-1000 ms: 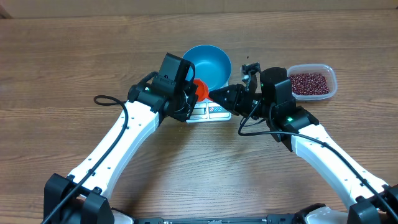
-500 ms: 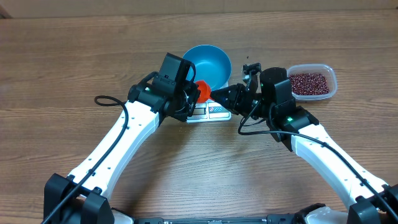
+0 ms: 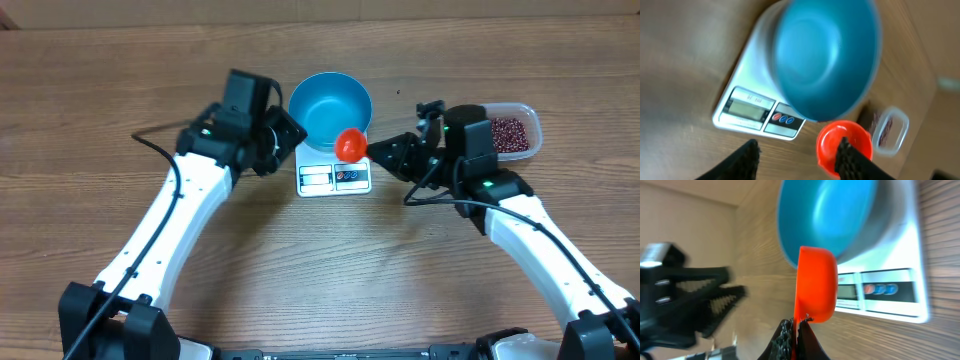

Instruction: Scoop item into bowl and weigh 150g on scale

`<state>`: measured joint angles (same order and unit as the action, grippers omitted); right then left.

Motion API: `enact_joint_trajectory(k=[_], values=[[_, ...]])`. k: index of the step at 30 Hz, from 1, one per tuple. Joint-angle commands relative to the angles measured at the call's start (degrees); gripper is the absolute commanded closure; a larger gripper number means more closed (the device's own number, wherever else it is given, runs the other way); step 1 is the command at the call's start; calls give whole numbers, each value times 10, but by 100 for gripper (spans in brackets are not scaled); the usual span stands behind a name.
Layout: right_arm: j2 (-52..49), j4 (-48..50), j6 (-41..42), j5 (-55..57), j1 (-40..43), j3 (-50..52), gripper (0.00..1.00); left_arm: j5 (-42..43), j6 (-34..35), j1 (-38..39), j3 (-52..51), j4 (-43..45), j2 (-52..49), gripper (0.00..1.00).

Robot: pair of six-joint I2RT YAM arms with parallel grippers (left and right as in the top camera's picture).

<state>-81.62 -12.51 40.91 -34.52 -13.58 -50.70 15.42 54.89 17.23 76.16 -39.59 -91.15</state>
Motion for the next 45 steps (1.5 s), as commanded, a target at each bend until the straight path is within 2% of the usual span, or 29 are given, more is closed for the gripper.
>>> enact_joint_trajectory(k=[1, 5, 7, 10, 12, 14, 17, 20, 22, 24, 29, 30, 31, 32, 36, 41, 45], values=[[41, -22, -51, -5, 31, -12, 96, 69, -261, -5, 59, -21, 1, 41], [70, -110, -107, -4, 76, -47, 96, 59, -362, 4, 120, -93, 1, 31], [80, -157, -133, 0, 100, -75, 96, 36, -376, 13, 143, -120, 1, 28], [87, -236, -194, 5, 145, -124, 96, 21, -409, 35, 163, -147, 1, 27], [87, -303, -244, 22, 200, -168, 96, 19, -437, 64, 163, -160, 1, 31], [87, -335, -280, 25, 237, -188, 96, 6, -447, 87, 161, -167, 0, 30], [87, -357, -323, 26, 283, -195, 96, -20, -447, 122, 161, -176, 0, 24], [87, -376, -325, 25, 318, -195, 96, -18, -446, 149, 161, -175, 0, 17], [87, -383, -325, 25, 333, -195, 96, -18, -446, 165, 161, -177, 0, 7], [87, -384, -325, 26, 336, -195, 96, -8, -446, 181, 161, -183, 0, 2], [87, -386, -325, 26, 336, -195, 96, -49, -436, 212, 137, -169, -5, 39], [87, -386, -325, 26, 336, -195, 96, -68, -422, 216, 128, -167, -9, 58], [87, -385, -325, 27, 336, -195, 96, -88, -402, 220, 118, -165, -13, 82], [87, -385, -324, 30, 336, -195, 96, -110, -378, 223, 106, -164, -19, 96], [87, -386, -324, 30, 336, -195, 96, -162, -321, 229, 54, -143, -41, 96], [87, -389, -324, 30, 336, -195, 96, -179, -315, 228, -28, -43, -52, 96], [87, -393, -324, 39, 336, -195, 96, -233, -315, 228, -78, 47, -54, 96]])
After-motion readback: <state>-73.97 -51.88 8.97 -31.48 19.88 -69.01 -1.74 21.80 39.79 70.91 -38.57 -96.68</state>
